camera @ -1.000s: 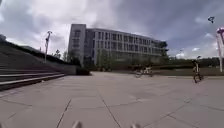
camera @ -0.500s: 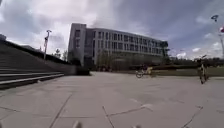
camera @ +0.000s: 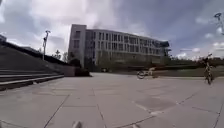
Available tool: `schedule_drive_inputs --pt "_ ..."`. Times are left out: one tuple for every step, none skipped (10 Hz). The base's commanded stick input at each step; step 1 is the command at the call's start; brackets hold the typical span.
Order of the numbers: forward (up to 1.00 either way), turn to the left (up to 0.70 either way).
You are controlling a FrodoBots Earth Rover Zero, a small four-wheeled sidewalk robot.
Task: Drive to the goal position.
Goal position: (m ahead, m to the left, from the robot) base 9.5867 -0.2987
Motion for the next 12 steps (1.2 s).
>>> schedule_drive_inputs --pt "0.7 0.0" --pt "0.7 0.0" --pt "0.7 0.0" --pt "0.7 0.0" --pt "0.7 0.0" --pt "0.7 0.0" --pt "0.7 0.0" --pt "0.7 0.0" --pt "0.7 0.0" --pt "0.7 0.0" --pt "0.7 0.0" --pt "0.7 0.0"
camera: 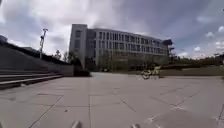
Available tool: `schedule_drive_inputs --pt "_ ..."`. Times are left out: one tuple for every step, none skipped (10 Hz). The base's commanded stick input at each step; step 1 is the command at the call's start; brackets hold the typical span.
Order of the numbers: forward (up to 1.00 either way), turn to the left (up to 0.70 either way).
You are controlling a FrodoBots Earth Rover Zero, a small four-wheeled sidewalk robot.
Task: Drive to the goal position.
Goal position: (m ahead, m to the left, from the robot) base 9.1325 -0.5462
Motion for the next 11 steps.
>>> schedule_drive_inputs --pt "0.7 0.0" --pt "0.7 0.0" --pt "0.7 0.0" --pt "0.7 0.0" --pt "0.7 0.0" --pt "0.7 0.0" --pt "0.7 0.0" --pt "0.7 0.0" --pt "0.7 0.0" --pt "0.7 0.0" --pt "0.7 0.0"
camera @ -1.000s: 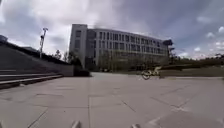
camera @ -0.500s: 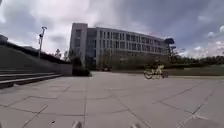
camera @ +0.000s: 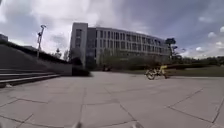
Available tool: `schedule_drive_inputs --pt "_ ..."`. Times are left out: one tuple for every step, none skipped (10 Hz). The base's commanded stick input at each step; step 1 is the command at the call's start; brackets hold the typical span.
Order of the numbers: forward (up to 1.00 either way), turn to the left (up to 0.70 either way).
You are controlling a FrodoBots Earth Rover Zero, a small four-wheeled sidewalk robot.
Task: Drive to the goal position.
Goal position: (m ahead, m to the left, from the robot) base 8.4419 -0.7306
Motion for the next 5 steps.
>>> schedule_drive_inputs --pt "0.7 0.0" --pt "0.7 0.0" --pt "0.7 0.0" --pt "0.7 0.0" --pt "0.7 0.0"
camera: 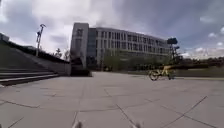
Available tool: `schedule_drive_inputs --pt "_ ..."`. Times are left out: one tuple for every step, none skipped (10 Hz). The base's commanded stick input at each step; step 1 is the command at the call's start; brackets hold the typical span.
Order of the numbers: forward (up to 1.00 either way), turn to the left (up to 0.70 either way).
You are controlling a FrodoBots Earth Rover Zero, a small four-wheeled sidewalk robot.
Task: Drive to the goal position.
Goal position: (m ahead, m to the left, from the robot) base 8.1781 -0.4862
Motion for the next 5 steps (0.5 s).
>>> schedule_drive_inputs --pt "0.7 0.0" --pt "0.7 0.0" --pt "0.7 0.0" --pt "0.7 0.0" --pt "0.7 0.0"
